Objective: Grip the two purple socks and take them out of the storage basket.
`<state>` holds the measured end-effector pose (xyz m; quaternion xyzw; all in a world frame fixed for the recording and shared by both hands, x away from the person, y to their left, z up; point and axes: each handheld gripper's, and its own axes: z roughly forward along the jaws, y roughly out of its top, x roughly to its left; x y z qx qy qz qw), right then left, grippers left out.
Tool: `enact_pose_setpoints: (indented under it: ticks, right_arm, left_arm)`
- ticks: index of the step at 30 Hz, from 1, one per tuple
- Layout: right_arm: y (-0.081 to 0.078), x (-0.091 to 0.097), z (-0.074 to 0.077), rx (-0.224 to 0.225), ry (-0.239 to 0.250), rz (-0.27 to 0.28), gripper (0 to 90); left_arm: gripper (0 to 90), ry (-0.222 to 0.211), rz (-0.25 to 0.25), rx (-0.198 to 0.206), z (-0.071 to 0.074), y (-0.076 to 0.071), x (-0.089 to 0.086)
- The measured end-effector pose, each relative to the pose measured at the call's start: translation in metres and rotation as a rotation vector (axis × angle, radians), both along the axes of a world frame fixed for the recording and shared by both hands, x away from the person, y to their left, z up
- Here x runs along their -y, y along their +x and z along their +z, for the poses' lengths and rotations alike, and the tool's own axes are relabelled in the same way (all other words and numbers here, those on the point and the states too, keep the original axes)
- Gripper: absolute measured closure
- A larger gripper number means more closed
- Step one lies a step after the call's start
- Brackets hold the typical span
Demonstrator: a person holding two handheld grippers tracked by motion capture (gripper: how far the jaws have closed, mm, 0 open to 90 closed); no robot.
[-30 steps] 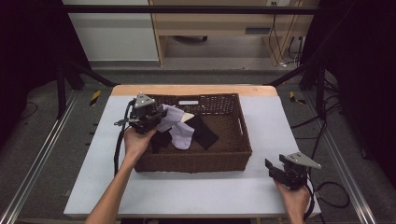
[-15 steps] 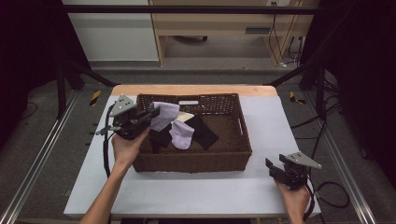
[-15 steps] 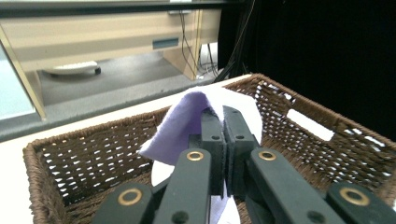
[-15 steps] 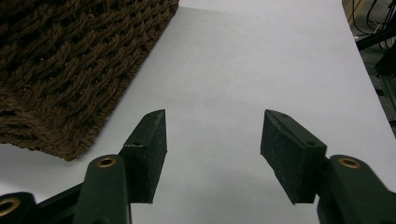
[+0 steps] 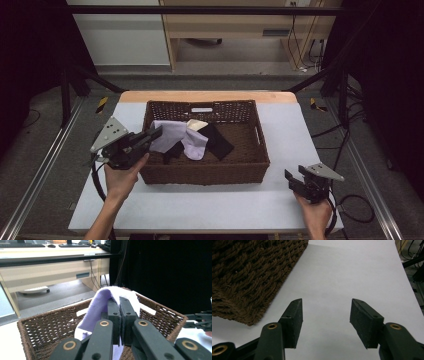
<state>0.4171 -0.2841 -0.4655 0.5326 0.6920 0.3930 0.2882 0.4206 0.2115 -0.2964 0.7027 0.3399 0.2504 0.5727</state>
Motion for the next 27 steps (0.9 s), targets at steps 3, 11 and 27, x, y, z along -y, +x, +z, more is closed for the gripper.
enact_pose_setpoints:
  ticks: [3,11,27]
  right_arm:
    - [-0.001,0.000,0.000,0.000,0.002,-0.002,44.0]
    - [-0.001,-0.001,0.000,-0.003,-0.005,0.001,44.1]
    - [-0.003,-0.002,-0.001,-0.007,-0.009,0.001,44.0]
  left_arm:
    - [87.6,0.008,-0.016,0.007,-0.001,-0.012,-0.003]
    - [87.7,0.027,-0.048,0.001,-0.012,-0.039,-0.010]
    - [87.6,0.120,-0.120,-0.134,-0.066,-0.068,-0.004]
